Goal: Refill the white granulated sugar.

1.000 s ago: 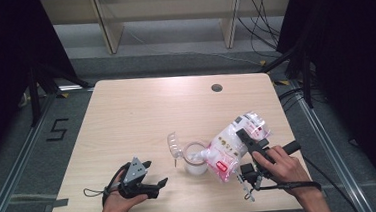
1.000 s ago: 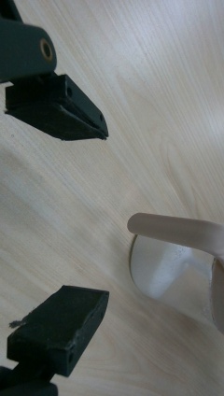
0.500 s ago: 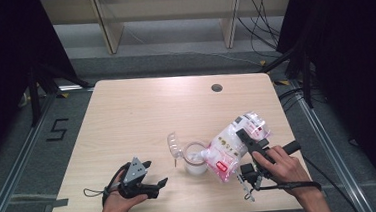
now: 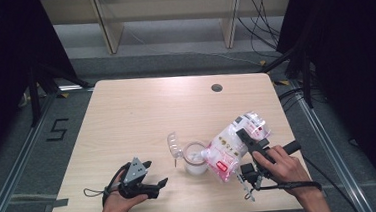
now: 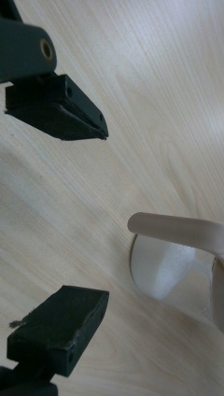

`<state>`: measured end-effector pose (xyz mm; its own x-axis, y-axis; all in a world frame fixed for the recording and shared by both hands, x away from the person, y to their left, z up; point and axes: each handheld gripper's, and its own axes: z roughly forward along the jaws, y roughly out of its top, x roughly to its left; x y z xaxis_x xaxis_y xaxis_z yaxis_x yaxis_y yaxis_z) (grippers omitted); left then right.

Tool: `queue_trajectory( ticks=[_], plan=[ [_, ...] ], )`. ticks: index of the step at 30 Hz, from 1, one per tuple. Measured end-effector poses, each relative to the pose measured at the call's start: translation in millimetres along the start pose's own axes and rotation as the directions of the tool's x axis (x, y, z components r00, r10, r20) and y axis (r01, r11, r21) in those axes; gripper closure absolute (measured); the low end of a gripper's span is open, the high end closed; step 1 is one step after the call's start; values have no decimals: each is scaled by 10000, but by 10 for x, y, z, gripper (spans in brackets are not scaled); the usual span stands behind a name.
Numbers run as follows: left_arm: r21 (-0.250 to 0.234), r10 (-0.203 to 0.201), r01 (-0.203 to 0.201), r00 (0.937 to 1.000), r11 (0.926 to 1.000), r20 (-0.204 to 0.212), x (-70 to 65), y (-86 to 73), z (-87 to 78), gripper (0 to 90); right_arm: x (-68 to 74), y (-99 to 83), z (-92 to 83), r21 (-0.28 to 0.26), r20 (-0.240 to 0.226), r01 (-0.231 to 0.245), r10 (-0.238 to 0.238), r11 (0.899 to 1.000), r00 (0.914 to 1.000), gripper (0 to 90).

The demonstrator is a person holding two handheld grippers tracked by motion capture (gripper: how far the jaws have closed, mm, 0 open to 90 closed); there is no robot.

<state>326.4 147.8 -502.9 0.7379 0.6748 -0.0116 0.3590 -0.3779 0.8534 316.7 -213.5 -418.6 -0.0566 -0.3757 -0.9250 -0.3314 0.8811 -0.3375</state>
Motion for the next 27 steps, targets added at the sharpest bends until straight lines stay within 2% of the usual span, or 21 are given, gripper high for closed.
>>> queue_trajectory(
  ticks=[1,2,9,10,16,17,18,20,22,23,24,25,27],
  plan=[
    [-103,-120,120,9999,9999,2,-10,-1,5,177,14,-2,-1,49,-68,-171,172,9998,9998,634],
    [-95,-117,117,9999,9999,1,-10,-1,5,177,-1,-1,1,-7,16,11,-11,10000,10000,634],
    [-140,-170,171,9998,9998,72,-14,-2,11,177,7,0,-6,61,-58,-151,151,9999,9999,635],
    [-134,-168,169,9998,9998,75,-13,-2,11,177,28,-1,-19,212,-104,-421,424,9989,9990,635],
    [-96,-115,115,9999,9999,0,-9,-1,5,177,32,1,-15,212,-111,-388,391,9990,9992,635],
    [-145,-236,237,9997,9996,29,-17,-3,9,177,28,0,-15,203,-81,-393,394,9990,9992,635],
    [-106,-115,115,9999,9999,7,-10,-1,6,177,24,-2,-18,211,-78,-368,370,9991,9993,636],
    [-158,-182,183,9998,9997,36,-17,-2,8,177,-21,-3,-8,24,113,106,-106,9999,9999,636],
    [-78,-92,92,10000,9999,19,-6,-1,3,177,8,-10,-15,124,-30,-322,322,9994,9995,636],
    [-198,-347,349,9994,9992,79,-22,-4,12,177,-1,-13,-11,85,-15,-193,193,9998,9998,636],
    [-203,-326,327,9994,9993,65,-20,-3,12,177,12,-16,-23,245,-21,-340,341,9991,9994,636],
    [28,-72,72,10000,10000,-18,-1,-2,-1,177,6,-19,-21,239,-41,-233,234,9994,9997,636],
    [4,-73,73,10000,10000,-11,-3,-1,0,177,6,-20,-20,244,-46,-194,195,9995,9998,636]
  ],
)
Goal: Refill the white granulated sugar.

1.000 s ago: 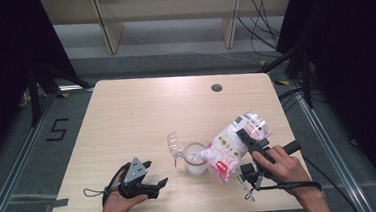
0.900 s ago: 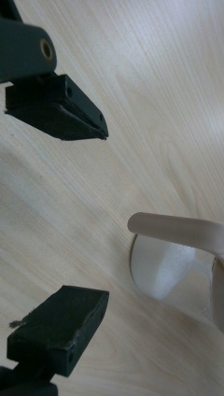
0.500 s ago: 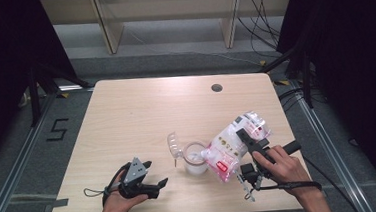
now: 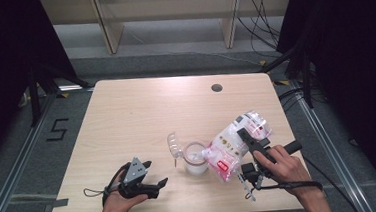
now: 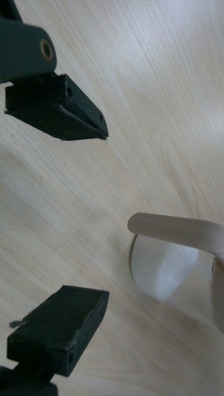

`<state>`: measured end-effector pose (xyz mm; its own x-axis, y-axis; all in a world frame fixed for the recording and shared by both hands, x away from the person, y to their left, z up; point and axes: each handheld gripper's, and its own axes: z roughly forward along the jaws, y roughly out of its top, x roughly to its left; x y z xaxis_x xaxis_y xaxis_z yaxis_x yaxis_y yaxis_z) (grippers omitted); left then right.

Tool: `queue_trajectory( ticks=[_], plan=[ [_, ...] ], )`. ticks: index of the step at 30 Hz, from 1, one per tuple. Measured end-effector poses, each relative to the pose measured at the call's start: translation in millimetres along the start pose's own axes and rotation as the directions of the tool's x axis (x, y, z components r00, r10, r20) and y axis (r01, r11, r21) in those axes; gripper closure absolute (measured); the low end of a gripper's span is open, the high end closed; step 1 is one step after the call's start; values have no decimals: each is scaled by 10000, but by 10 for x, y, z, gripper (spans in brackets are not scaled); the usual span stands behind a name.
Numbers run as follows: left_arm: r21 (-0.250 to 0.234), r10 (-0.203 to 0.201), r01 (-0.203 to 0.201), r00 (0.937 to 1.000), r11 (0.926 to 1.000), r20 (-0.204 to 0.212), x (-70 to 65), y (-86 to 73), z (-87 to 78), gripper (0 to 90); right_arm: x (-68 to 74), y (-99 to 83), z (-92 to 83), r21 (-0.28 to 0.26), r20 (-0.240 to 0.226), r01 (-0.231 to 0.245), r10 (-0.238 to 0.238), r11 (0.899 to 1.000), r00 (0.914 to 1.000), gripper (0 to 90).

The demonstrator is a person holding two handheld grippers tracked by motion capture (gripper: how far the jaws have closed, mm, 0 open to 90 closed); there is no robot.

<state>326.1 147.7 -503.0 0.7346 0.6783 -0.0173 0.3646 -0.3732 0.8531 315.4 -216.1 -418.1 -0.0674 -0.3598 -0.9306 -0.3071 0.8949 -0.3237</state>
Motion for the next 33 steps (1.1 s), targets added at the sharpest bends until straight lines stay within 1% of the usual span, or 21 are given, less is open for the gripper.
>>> queue_trajectory(
  ticks=[1,3,4,5,6,7,8,9,10,11,13,16,17,19,20,21,22,27,31,33],
  plan=[
    [-8,88,-88,10000,10000,16,4,2,-2,177,12,5,2,-11,2,-162,162,9999,9999,636],
    [-1,41,-41,10000,10000,-8,2,2,-2,177,16,9,7,-51,-5,-164,164,9999,9999,636],
    [6,-33,33,10000,10000,-8,0,0,-1,177,0,11,13,-128,-9,53,-53,9999,10000,636],
    [-57,-105,105,9999,9999,2,-6,-1,1,177,-10,12,18,-204,45,173,-172,9996,9998,636],
    [-209,-271,273,9996,9994,70,-19,-2,8,177,-13,12,19,-213,39,213,-212,9995,9998,636],
    [-32,-66,66,10000,10000,-6,-4,0,-1,177,-1,10,12,-107,-29,70,-70,9999,10000,636],
    [7,-36,36,10000,10000,-15,-2,0,-1,177,6,11,12,-125,3,-43,43,9999,10000,636],
    [7,-36,36,10000,10000,-15,-2,0,-1,177,6,11,12,-125,3,-43,43,9999,10000,636],
    [-13,66,-66,10000,10000,14,2,2,-3,177,16,10,5,-30,-4,-173,173,9998,9998,636],
    [-6,73,-73,10000,10000,11,3,2,-3,177,15,8,4,-35,0,-169,169,9999,9999,636],
    [8,-41,41,10000,10000,-12,-2,0,-1,177,14,8,5,-27,0,-169,169,9999,9999,637],
    [-30,-51,51,10000,10000,-8,-2,0,0,177,15,6,4,-35,-7,-179,179,9998,9998,637],
    [-140,-86,86,10000,9999,50,-9,1,2,177,16,6,3,-27,3,-158,158,9999,9999,637],
    [-132,-62,62,10000,9999,48,-7,1,3,177,15,6,3,-32,-3,-182,182,9998,9998,637],
    [21,-33,33,10000,10000,-20,-1,0,-2,177,15,7,3,-20,4,-172,172,9999,9999,637],
    [21,-33,33,10000,10000,-20,-1,0,-2,177,15,7,3,-20,4,-172,172,9999,9999,637],
    [-170,-212,213,9998,9996,61,-15,-1,4,177,14,7,4,-34,-8,-170,170,9999,9999,637],
    [-140,-159,160,9999,9998,31,-12,0,2,177,14,9,2,-20,3,-176,176,9998,9998,637],
    [-168,-209,210,9998,9996,43,-16,0,4,177,13,9,2,-29,-18,-180,180,9998,9998,637],
    [-26,-65,65,10000,10000,-10,-3,0,0,177,13,9,2,-36,-4,-166,166,9999,9999,637]
  ],
)
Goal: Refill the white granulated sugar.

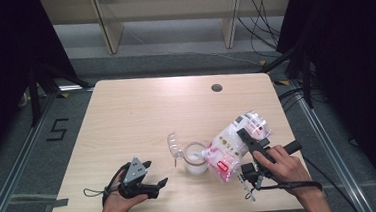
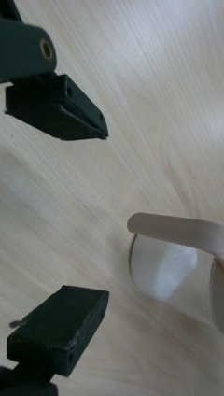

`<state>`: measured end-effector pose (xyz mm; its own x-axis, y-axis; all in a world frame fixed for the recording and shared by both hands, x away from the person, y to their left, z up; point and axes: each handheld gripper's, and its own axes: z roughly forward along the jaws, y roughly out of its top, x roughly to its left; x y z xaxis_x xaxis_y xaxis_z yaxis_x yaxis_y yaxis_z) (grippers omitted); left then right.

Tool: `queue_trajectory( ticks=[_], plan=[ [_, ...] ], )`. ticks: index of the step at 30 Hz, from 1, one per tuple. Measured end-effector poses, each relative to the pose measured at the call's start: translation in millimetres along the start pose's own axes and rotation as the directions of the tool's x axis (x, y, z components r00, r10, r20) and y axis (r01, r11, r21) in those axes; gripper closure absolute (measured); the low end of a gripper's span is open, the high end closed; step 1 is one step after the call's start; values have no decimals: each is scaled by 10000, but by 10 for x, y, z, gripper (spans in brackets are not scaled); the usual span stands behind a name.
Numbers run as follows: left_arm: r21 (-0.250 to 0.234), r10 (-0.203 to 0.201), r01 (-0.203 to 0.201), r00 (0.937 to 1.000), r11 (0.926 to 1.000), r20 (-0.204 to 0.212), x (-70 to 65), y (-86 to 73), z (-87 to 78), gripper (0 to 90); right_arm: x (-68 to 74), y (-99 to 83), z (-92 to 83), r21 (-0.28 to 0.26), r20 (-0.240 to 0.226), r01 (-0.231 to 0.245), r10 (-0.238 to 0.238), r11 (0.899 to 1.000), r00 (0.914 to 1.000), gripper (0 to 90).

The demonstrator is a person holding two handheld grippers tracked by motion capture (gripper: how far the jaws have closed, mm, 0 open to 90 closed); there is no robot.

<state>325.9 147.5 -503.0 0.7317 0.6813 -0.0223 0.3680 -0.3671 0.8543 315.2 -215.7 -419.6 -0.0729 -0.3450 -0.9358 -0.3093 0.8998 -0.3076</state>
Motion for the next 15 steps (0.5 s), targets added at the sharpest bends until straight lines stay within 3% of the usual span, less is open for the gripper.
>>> queue_trajectory(
  ticks=[2,15],
  plan=[
    [19,163,-163,9999,9999,20,7,3,-3,177,1,-1,0,0,-5,-10,10,10000,10000,637],
    [-182,53,-52,10000,9998,46,-11,3,12,177,-14,-5,-7,55,-1,178,-178,9998,9998,639]
  ],
)
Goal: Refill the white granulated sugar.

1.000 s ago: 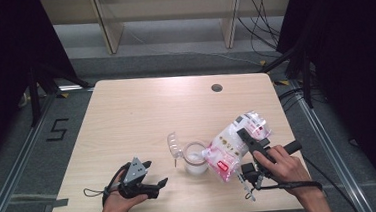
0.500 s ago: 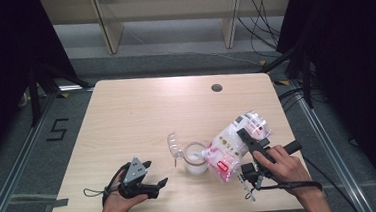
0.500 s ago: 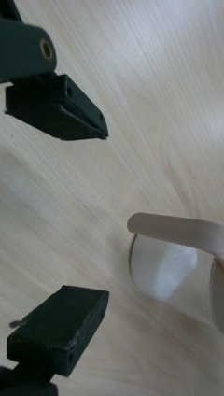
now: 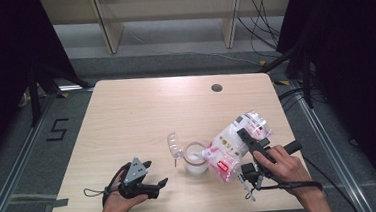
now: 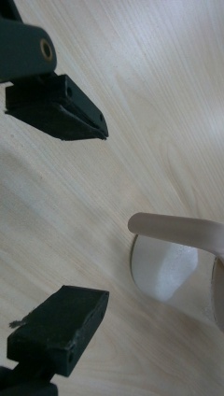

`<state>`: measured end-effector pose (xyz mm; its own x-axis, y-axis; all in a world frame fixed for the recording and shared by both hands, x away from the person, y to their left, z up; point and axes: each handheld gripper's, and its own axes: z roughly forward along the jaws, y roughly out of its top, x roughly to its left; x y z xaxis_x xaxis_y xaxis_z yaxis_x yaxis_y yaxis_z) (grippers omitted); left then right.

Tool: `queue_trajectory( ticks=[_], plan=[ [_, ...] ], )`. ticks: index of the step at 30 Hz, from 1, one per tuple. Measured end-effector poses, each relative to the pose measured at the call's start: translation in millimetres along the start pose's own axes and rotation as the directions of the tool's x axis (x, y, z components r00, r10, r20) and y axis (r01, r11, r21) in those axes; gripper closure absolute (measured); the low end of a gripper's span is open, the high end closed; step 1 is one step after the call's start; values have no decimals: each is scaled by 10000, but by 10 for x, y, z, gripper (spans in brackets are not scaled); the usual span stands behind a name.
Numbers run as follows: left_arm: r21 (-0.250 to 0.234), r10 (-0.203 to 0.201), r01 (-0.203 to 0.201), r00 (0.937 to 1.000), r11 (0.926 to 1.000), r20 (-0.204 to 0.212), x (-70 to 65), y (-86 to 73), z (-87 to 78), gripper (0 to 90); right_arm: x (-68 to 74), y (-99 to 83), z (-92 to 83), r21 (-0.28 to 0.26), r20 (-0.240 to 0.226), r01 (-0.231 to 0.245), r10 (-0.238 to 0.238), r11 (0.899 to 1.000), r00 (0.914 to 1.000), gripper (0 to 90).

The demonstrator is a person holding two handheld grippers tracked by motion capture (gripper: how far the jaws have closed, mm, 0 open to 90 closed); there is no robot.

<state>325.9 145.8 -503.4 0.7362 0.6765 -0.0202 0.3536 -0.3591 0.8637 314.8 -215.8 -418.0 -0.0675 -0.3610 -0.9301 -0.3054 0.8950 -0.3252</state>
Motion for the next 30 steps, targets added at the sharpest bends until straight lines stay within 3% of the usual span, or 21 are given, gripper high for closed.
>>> queue_trajectory(
  ticks=[7,10,14,27,29,30],
  plan=[
    [46,54,-54,10000,10000,4,3,0,-2,177,-10,-7,-5,1,23,49,-49,10000,10000,640],
    [4,-201,201,9998,9998,2,-13,-5,3,177,-23,-8,2,-77,56,235,-234,9997,9997,640],
    [-5,-206,206,9998,9998,8,-13,-4,2,177,-26,-11,-3,-51,54,208,-207,9998,9998,640],
    [37,28,-28,10000,10000,42,4,1,-6,177,-30,-16,-5,-55,127,231,-230,9997,9997,640],
    [44,26,-26,10000,10000,39,5,1,-7,177,-57,-16,-8,-44,169,537,-536,9985,9984,640],
    [46,28,-28,10000,10000,40,5,1,-7,177,-39,-17,-6,-52,142,287,-286,9996,9995,641]
  ],
)
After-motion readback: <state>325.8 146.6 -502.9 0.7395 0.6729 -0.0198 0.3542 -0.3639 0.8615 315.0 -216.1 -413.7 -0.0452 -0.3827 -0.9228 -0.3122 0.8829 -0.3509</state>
